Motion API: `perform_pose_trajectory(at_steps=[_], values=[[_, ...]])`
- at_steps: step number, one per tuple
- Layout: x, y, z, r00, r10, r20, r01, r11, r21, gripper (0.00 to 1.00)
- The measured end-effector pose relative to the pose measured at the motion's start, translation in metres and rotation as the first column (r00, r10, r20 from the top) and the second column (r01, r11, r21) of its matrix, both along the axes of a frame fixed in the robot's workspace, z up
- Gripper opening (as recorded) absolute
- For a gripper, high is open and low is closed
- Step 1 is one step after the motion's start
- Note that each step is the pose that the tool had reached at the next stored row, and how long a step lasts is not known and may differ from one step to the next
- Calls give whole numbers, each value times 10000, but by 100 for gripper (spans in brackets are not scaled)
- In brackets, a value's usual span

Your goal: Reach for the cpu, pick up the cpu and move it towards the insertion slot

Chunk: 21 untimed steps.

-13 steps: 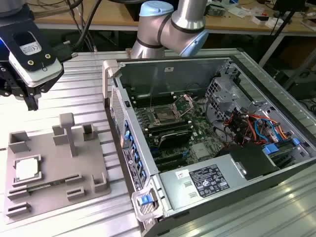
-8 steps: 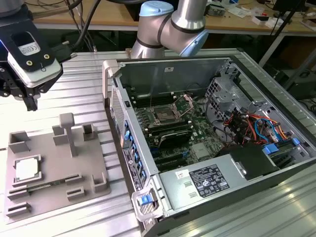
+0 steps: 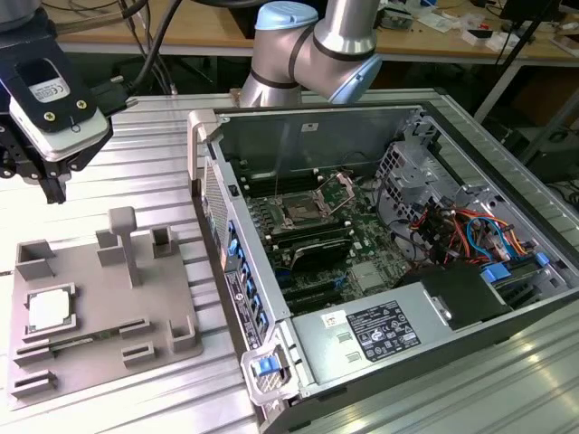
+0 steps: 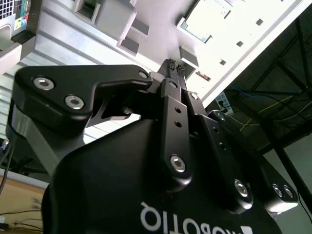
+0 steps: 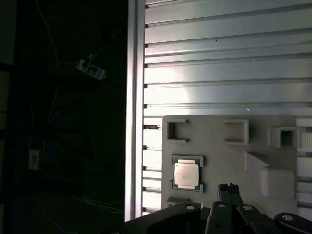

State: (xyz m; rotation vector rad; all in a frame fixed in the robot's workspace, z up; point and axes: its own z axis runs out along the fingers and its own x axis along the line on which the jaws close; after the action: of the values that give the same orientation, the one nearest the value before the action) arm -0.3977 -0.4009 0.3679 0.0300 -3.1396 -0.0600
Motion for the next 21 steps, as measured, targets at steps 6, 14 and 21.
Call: perform_pose_trajectory(at_steps=[6, 14, 21], values=[[-11, 0, -2, 10000, 0, -2, 0, 10000, 0, 11], [-51, 0, -5, 10000, 0, -2, 0, 10000, 0, 11], [-68, 0, -7, 10000, 1, -2, -1, 10000, 0, 11]])
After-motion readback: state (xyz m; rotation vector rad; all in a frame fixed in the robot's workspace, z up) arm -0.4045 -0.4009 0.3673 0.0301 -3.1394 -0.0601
